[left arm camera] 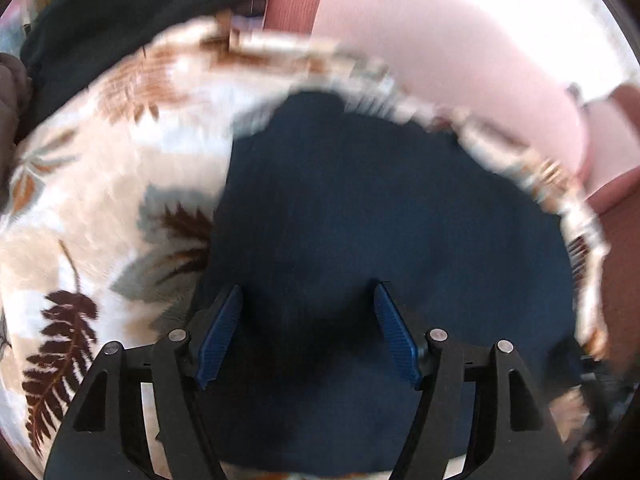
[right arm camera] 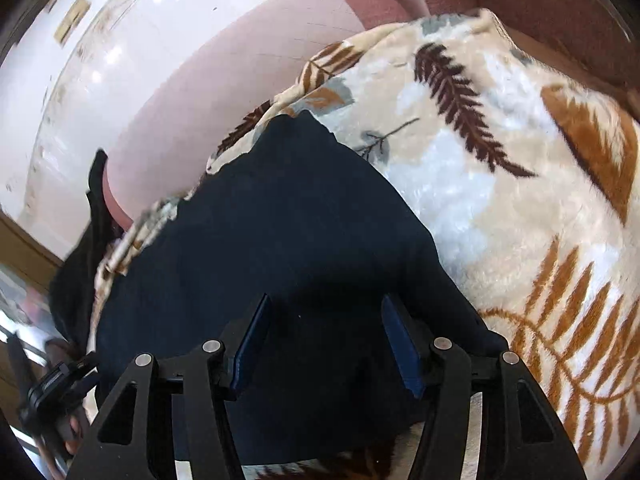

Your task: Fold large clothes

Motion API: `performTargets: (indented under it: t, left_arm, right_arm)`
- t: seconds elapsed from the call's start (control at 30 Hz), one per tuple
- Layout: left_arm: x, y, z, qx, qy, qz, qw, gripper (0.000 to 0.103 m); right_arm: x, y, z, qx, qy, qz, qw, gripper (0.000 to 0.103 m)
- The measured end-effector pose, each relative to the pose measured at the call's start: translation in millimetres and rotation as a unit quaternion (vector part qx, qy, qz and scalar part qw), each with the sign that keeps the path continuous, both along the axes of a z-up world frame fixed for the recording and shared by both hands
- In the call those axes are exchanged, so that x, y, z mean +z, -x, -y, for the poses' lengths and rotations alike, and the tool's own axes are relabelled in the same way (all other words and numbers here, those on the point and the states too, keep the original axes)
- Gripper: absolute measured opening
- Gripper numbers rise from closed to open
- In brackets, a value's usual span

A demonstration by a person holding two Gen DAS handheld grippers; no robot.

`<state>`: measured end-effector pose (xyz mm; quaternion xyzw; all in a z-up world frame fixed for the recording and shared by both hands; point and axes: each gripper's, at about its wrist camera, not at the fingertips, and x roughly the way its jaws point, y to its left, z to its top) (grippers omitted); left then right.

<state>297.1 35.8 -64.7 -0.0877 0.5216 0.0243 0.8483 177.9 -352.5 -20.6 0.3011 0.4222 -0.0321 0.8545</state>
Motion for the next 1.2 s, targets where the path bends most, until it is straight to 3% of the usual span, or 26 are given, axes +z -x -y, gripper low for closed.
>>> performTargets:
  t: [0.1,0.17,0.27,0.3,0.4,0.47,0.53,0.6,0.7,0.73,0.8,0.9,1.0,1.2]
  left_arm:
    - [-7.3,-1.3,-1.5,-0.002,-0.001,-0.002,1.0,0.07]
    - [-1.4,0.4,-6.9,-0.008,0.024,-0.001,0.9997,0.07]
    - [11.2,-1.4,-27.9,0.002,0.077,0.004,0.997,0.07]
    - [16.4,-3.5,-37.9,0.01,0.094,0.008,0.9955,0.07]
    - [30.0,-2.6,-66.5,0.041,0.136,0.025,0.9896,0.07]
    - [27.0,-10.1,-81.0,0.053,0.157,0.011,0.9861,0.07]
    - [17.3,-15.8,-90.1,0.061,0.179,-0.009,0.982,0.07]
    - [3.3,-18.7,-94.1,0.062,0.199,-0.029,0.9776,0.07]
    - [-13.8,-15.7,-93.6,0.056,0.228,-0.044,0.971,0.072]
    - [-12.4,-13.5,-92.2,0.053,0.228,-0.038,0.9714,0.072]
    - [-6.9,-11.3,-92.6,0.044,0.234,-0.034,0.9706,0.072]
    - [7.9,-5.4,-104.0,0.05,0.251,-0.009,0.9668,0.072]
    - [15.1,-7.9,-111.4,0.064,0.234,0.004,0.9702,0.072]
    - [-1.2,-9.0,-109.6,0.062,0.225,-0.023,0.972,0.072]
  right_arm:
    - [18.4,9.5,4.3,-0.011,-0.017,0.064,0.998,0.06]
    - [20.5,9.7,8.4,-0.017,-0.008,0.069,0.997,0.06]
    - [-14.9,-4.8,10.2,-0.012,-0.011,-0.02,1.0,0.065]
    - [-18.4,-3.9,10.9,-0.019,-0.014,-0.021,0.999,0.062]
    - [8.2,1.8,2.6,-0.014,-0.025,0.043,0.999,0.062]
    - [26.1,0.3,-15.8,0.038,-0.042,0.105,0.993,0.062]
    - [26.0,-7.2,-34.1,0.089,-0.075,0.121,0.986,0.062]
    - [10.6,-19.5,-50.7,0.13,-0.117,0.104,0.979,0.061]
    - [-41.7,-41.8,-74.8,0.154,-0.119,-0.015,0.981,0.053]
    - [-40.8,-39.3,-75.2,0.145,-0.108,-0.006,0.984,0.047]
    - [-27.8,-38.7,-74.3,0.15,-0.111,0.003,0.982,0.048]
    - [-6.8,-31.7,-66.9,0.149,-0.111,0.051,0.981,0.048]
    - [-4.8,-28.2,-69.5,0.151,-0.096,0.044,0.983,0.048]
    - [-4.1,-25.1,-75.7,0.157,-0.084,0.036,0.983,0.048]
